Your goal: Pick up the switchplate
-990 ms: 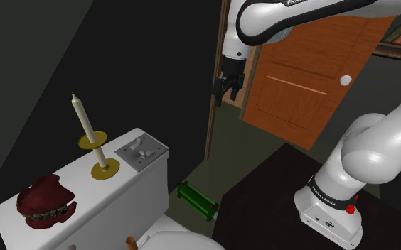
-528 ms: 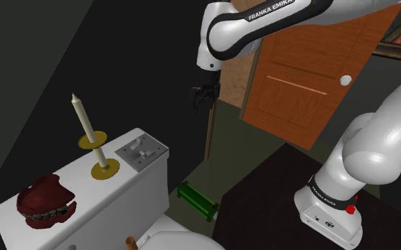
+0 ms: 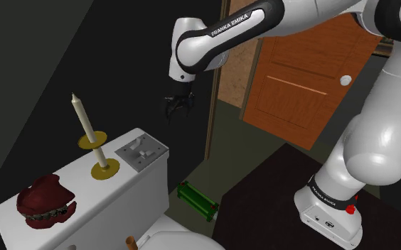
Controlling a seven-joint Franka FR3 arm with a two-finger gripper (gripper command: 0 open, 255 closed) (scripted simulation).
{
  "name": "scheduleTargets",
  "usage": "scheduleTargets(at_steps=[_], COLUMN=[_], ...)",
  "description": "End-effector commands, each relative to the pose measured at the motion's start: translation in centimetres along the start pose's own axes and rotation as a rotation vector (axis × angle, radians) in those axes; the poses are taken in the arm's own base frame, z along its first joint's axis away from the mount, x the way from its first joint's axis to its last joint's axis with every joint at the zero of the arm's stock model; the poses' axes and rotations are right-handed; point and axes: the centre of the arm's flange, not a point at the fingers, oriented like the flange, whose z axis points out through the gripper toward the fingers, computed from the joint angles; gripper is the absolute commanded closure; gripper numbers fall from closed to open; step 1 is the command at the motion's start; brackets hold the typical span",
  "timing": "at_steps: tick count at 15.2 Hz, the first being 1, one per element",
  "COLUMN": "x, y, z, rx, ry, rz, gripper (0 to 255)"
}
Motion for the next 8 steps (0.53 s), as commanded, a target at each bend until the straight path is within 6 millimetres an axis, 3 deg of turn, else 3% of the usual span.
scheduleTargets(at_steps=[1,8], x=[1.7,7.2], y=[-1.3,-6.6], z=[1.5,5.8], rx=[0.011,0.049], ry=[0.002,0.006], rz=[-0.008,-0.037], gripper=[0,0])
